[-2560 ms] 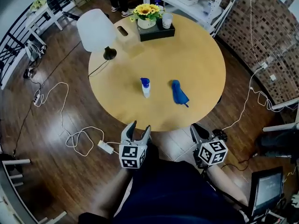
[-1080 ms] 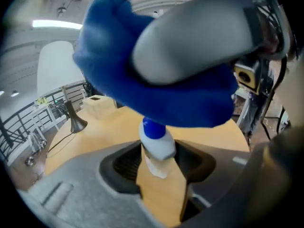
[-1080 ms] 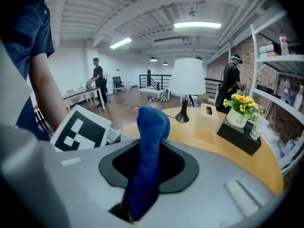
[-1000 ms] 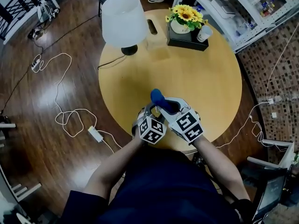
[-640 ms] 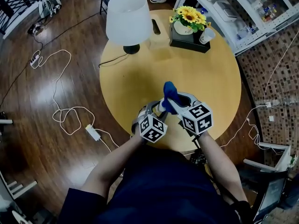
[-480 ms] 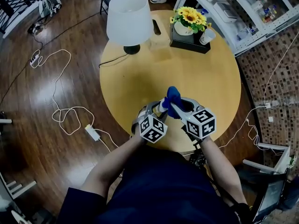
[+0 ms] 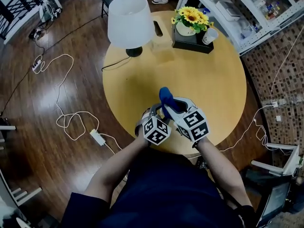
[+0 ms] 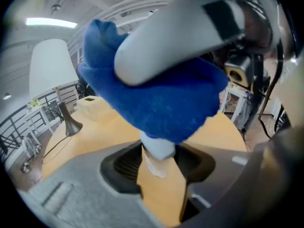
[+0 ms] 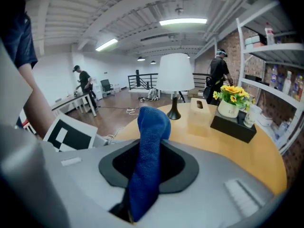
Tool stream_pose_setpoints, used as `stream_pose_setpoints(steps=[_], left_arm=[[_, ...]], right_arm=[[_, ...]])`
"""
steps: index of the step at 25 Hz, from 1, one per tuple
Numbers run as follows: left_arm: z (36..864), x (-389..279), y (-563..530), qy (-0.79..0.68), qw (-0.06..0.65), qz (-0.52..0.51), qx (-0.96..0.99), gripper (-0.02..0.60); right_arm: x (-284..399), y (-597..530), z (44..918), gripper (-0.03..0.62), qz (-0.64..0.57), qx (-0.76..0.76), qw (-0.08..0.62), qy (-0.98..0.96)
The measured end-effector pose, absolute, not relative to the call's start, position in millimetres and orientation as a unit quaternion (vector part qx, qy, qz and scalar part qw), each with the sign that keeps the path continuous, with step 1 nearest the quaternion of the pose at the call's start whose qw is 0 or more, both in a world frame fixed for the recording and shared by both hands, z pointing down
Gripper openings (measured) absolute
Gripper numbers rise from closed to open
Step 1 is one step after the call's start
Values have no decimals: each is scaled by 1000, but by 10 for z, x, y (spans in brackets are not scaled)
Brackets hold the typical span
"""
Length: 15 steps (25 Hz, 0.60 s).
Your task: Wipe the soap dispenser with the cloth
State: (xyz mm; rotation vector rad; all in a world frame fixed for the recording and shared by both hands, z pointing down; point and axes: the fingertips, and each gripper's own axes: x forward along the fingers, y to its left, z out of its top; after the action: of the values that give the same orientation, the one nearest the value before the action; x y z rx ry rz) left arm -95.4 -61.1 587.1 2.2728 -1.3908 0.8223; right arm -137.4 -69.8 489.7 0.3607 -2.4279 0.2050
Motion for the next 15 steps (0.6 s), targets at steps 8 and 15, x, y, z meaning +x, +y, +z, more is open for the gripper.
stream_pose_setpoints(steps=[8, 15], left_arm=[[5649, -1034, -517, -507, 202, 276, 791, 213], [5800, -1041, -541, -480, 165, 370, 778, 199]], right_arm=[[-737, -1252, 5098, 95, 225, 247, 273, -902], [-869, -821, 5381, 95, 269, 156, 261, -914]])
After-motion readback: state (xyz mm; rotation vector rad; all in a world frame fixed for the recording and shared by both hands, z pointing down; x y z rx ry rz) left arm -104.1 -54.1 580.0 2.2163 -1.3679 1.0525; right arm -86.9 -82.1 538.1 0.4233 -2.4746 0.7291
